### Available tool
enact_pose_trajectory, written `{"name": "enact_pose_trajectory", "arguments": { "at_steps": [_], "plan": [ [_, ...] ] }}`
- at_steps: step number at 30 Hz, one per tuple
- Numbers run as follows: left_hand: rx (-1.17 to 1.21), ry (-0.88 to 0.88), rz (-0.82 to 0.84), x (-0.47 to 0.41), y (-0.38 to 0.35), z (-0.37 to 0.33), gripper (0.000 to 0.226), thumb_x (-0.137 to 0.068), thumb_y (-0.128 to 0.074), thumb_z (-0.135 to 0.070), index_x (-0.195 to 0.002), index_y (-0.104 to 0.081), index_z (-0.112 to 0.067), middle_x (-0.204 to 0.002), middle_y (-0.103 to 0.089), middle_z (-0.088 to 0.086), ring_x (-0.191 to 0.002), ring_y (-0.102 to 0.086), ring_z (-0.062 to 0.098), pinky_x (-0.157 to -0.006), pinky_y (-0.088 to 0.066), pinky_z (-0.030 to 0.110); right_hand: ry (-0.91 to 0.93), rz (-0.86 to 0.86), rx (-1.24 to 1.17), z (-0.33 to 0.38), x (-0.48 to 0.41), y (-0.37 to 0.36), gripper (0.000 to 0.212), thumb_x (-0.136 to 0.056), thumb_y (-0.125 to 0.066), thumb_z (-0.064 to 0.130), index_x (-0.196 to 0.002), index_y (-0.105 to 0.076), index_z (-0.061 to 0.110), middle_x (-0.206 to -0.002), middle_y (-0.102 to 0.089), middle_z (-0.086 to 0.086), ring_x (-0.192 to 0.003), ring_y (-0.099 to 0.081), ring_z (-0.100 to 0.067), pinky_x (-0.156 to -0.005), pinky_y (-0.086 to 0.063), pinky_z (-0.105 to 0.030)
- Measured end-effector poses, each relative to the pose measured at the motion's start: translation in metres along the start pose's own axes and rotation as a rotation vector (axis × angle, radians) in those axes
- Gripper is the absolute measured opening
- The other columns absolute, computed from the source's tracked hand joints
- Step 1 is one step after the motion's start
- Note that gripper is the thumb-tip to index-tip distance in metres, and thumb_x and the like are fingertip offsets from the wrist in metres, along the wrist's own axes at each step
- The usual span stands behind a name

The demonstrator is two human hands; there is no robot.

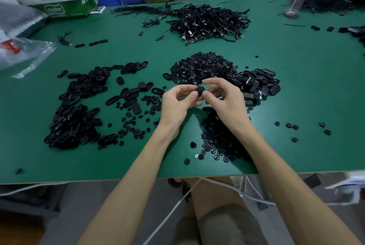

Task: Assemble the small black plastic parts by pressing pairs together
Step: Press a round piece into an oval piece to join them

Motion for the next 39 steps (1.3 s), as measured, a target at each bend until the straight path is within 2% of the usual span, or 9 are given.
{"name": "enact_pose_trajectory", "arguments": {
  "at_steps": [8,15,19,23,27,30,33,36,39],
  "plan": [
    [-0.037,-0.043,0.073,0.0031,-0.0022,-0.0034,0.011,-0.094,-0.072,0.0,-0.103,-0.074,-0.005,-0.088,-0.079,0.006,-0.085,-0.078,0.025,-0.075,-0.062,0.029,-0.072,-0.02,-0.107,-0.0058,-0.0019,0.0027,0.013,-0.093,-0.071,0.007,-0.096,-0.076,0.018,-0.079,-0.075,0.001,-0.071,-0.071,-0.011,-0.063,-0.049,-0.015],
    [-0.017,-0.019,0.082,0.0025,-0.0005,-0.0031,0.012,-0.094,-0.072,0.0,-0.106,-0.074,-0.001,-0.09,-0.079,0.01,-0.085,-0.077,0.023,-0.077,-0.061,0.027,-0.081,0.003,-0.157,-0.0062,-0.0022,0.0021,0.014,-0.092,-0.072,0.007,-0.097,-0.075,0.019,-0.081,-0.074,-0.001,-0.074,-0.069,-0.013,-0.066,-0.053,-0.025],
    [-0.023,0.002,0.069,0.0009,-0.0007,-0.0011,0.014,-0.094,-0.068,0.005,-0.106,-0.073,0.002,-0.087,-0.078,0.01,-0.081,-0.077,0.02,-0.077,-0.06,0.025,-0.04,0.02,-0.143,-0.0034,-0.0013,0.0012,0.019,-0.09,-0.072,0.004,-0.104,-0.073,0.016,-0.086,-0.071,-0.015,-0.081,-0.068,-0.035,-0.072,-0.056,-0.043],
    [-0.066,0.013,0.068,0.0002,0.0005,-0.0011,0.017,-0.093,-0.065,0.007,-0.104,-0.073,-0.002,-0.089,-0.078,0.01,-0.078,-0.075,0.018,-0.077,-0.06,0.025,0.01,0.06,-0.127,0.0019,0.0009,-0.0017,0.021,-0.088,-0.068,-0.005,-0.099,-0.075,0.012,-0.084,-0.069,-0.015,-0.075,-0.065,-0.029,-0.07,-0.056,-0.039],
    [-0.109,-0.027,0.089,0.0006,-0.0004,-0.0028,0.018,-0.093,-0.062,0.01,-0.107,-0.072,0.004,-0.096,-0.077,0.016,-0.08,-0.073,0.017,-0.08,-0.061,0.027,0.015,0.052,-0.096,0.0023,0.0015,-0.0018,0.023,-0.086,-0.067,-0.008,-0.091,-0.077,0.012,-0.085,-0.07,-0.016,-0.073,-0.062,-0.023,-0.073,-0.056,-0.042],
    [-0.1,-0.042,0.107,0.0019,-0.001,-0.0035,0.017,-0.094,-0.063,0.01,-0.107,-0.072,0.004,-0.095,-0.076,0.013,-0.081,-0.073,0.016,-0.079,-0.06,0.026,0.022,0.039,-0.097,0.0024,0.0018,-0.0004,0.024,-0.085,-0.067,-0.008,-0.089,-0.077,0.013,-0.087,-0.071,-0.016,-0.076,-0.064,-0.03,-0.075,-0.057,-0.044],
    [-0.055,-0.042,0.119,0.003,-0.0004,-0.0047,0.017,-0.094,-0.067,0.008,-0.109,-0.073,0.005,-0.096,-0.077,0.014,-0.084,-0.075,0.019,-0.08,-0.06,0.027,0.013,0.01,-0.114,0.0003,0.0005,0.0014,0.024,-0.087,-0.068,-0.004,-0.086,-0.078,0.018,-0.087,-0.072,-0.014,-0.075,-0.062,-0.023,-0.073,-0.056,-0.041],
    [-0.001,-0.043,0.12,0.0039,0.0007,-0.0065,0.02,-0.092,-0.071,0.005,-0.112,-0.072,0.008,-0.101,-0.077,0.021,-0.089,-0.076,0.026,-0.081,-0.061,0.03,0.007,0.006,-0.135,-0.0011,-0.0008,0.0024,0.023,-0.09,-0.069,0.0,-0.087,-0.079,0.021,-0.086,-0.072,-0.012,-0.072,-0.059,-0.015,-0.068,-0.052,-0.03],
    [0.013,-0.034,0.116,0.0038,0.0019,-0.007,0.021,-0.092,-0.072,0.004,-0.112,-0.072,0.008,-0.102,-0.077,0.022,-0.091,-0.076,0.029,-0.081,-0.061,0.03,0.015,0.031,-0.124,-0.001,-0.001,0.0006,0.028,-0.091,-0.068,0.0,-0.085,-0.079,0.025,-0.091,-0.07,-0.012,-0.071,-0.057,-0.015,-0.066,-0.049,-0.027]
  ]
}}
Point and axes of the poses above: each hand's wrist, its own x-axis away from the middle knuckle, its own y-axis out of the back of the hand, z = x × y, the point moved 3 cm from there along -x, towards the middle knuckle
